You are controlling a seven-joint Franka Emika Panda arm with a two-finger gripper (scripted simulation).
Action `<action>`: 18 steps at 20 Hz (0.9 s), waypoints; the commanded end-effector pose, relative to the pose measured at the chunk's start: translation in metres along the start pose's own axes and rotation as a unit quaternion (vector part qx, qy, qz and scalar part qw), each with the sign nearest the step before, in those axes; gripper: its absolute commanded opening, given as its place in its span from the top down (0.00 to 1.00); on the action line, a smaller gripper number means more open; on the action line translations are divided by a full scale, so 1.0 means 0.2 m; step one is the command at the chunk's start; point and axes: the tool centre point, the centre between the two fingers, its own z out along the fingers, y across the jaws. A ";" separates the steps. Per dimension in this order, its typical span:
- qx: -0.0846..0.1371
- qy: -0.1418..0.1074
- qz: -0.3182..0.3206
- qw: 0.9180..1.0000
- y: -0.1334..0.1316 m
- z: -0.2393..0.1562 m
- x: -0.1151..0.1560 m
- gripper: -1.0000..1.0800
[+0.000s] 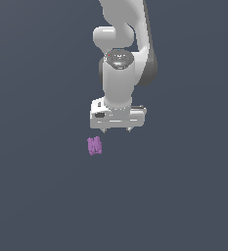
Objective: Pick up the object and move it to a goal position.
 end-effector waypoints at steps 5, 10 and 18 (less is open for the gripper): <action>0.001 -0.001 -0.011 1.000 0.08 0.07 0.00 0.04; 0.002 -0.002 -0.029 1.000 0.21 0.19 -0.02 0.04; 0.003 -0.003 -0.062 0.998 0.44 0.39 -0.07 0.04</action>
